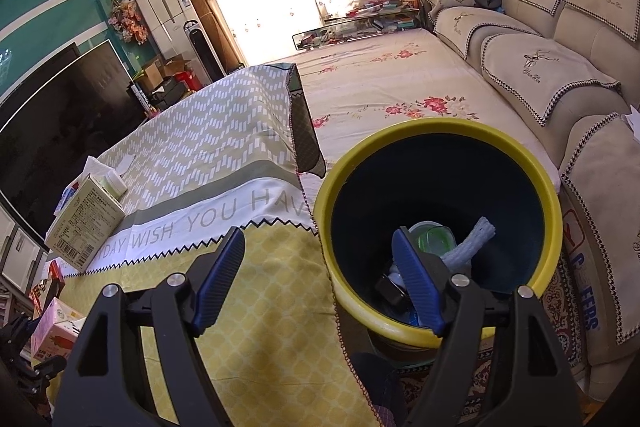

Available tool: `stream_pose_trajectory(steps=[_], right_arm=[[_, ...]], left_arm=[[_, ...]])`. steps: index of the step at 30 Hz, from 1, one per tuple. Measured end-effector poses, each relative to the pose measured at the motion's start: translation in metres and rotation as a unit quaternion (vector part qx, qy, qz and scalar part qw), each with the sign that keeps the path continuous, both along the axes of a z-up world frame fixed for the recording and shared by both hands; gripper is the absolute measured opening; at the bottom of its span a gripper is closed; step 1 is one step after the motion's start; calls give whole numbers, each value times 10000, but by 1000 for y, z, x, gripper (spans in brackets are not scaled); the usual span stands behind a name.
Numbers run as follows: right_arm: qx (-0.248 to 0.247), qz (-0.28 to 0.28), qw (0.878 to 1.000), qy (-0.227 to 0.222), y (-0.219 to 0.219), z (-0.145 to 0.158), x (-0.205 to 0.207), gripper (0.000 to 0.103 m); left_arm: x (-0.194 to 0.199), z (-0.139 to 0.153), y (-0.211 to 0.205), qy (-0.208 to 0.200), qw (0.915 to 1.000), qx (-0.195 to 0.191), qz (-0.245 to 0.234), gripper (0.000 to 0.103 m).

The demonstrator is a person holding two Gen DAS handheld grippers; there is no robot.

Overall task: Collect trash
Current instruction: 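Grasp the pink carton on the table with the left tool, then carry the pink carton over the yellow bin and open the left tool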

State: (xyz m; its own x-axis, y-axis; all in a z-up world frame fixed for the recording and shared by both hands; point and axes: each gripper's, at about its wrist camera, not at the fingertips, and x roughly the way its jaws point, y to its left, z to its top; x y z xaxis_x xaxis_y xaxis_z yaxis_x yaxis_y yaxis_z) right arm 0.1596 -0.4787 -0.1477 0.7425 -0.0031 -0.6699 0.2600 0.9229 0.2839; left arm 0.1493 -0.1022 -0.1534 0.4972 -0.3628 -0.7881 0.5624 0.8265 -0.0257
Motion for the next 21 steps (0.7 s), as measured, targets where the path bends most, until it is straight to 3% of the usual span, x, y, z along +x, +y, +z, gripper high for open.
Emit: stream_pose_trajectory(steps=[6, 10, 21], right_arm=[[48, 51, 10000, 27, 0, -3, 1, 72], [105, 82, 9999, 46, 0, -6, 3, 72], [160, 83, 9998, -7, -5, -6, -6, 72]], left_arm=[[-2, -7, -9, 94, 9998, 157, -72, 56], [-5, -8, -11, 140, 9998, 148, 2, 46], [2, -4, -9, 348, 9985, -299, 312, 39]])
